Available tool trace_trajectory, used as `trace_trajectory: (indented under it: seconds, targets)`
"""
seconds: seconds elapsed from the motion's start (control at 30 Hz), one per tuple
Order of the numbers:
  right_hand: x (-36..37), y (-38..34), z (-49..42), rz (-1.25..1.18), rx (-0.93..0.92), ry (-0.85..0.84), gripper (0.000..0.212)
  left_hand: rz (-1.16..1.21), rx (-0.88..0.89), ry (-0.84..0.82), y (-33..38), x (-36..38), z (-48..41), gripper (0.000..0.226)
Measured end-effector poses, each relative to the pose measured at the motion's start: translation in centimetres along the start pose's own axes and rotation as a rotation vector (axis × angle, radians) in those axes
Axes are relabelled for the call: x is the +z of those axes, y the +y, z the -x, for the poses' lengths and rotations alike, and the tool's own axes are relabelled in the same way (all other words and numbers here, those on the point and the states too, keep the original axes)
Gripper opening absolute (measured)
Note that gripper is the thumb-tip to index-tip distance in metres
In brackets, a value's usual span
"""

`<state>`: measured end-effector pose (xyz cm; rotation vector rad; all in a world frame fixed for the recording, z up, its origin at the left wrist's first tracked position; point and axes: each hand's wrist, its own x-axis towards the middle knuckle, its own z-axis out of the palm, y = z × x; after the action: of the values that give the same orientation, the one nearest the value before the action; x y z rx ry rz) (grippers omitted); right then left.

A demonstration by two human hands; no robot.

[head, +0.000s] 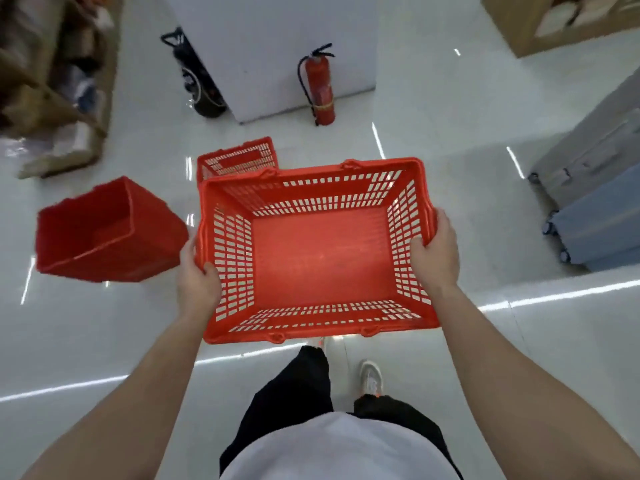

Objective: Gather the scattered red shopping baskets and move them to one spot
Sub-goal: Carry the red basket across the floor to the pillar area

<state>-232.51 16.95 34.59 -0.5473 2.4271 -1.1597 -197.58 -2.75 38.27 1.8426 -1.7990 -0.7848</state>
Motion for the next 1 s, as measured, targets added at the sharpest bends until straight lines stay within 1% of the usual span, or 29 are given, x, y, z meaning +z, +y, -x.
trace_trajectory:
  seconds: [0.1,0.2,0.33,0.43,0.53,0.6,0.7,0.87,1.0]
  targets:
    - [3.5,-5.5,1.1,0.014,-0.110,-0.141,0.056,0.051,-0.111,0.178,-3.3,-5.6,2.1,0.053]
    - [8.4,-11.6,2.9,0.042,-0.229,-0.287,0.053,0.100,-0.270,0.352,-7.4,-10.9,3.7,0.048]
    - [15.7,-18.7,5.9,0.058,-0.372,-0.459,0.053,0.188,-0.451,0.501,-13.0,-16.3,5.5,0.041]
    - [21.1,-23.4,8.5,0.095,-0.467,-0.542,0.053,0.227,-0.526,0.605,-16.9,-19.6,5.8,0.040]
    - [26.2,-27.2,10.9,0.124,-0.524,-0.626,0.057,0.254,-0.604,0.684,-20.4,-22.5,5.3,0.036]
    - [29.2,-29.2,12.2,0.125,-0.553,-0.649,0.059,0.281,-0.638,0.718,-22.4,-24.3,4.2,0.033]
    - [33.3,-32.3,14.0,0.136,-0.569,-0.646,0.057,0.320,-0.654,0.723,-25.0,-26.9,1.6,0.032]
    - [40.4,-37.5,16.1,0.150,-0.551,-0.638,0.059,0.344,-0.634,0.749,-28.7,-31.4,-3.7,0.030]
    - [46.2,-41.5,16.2,0.140,-0.570,-0.620,0.058,0.346,-0.618,0.749,-31.4,-34.3,-9.5,0.031]
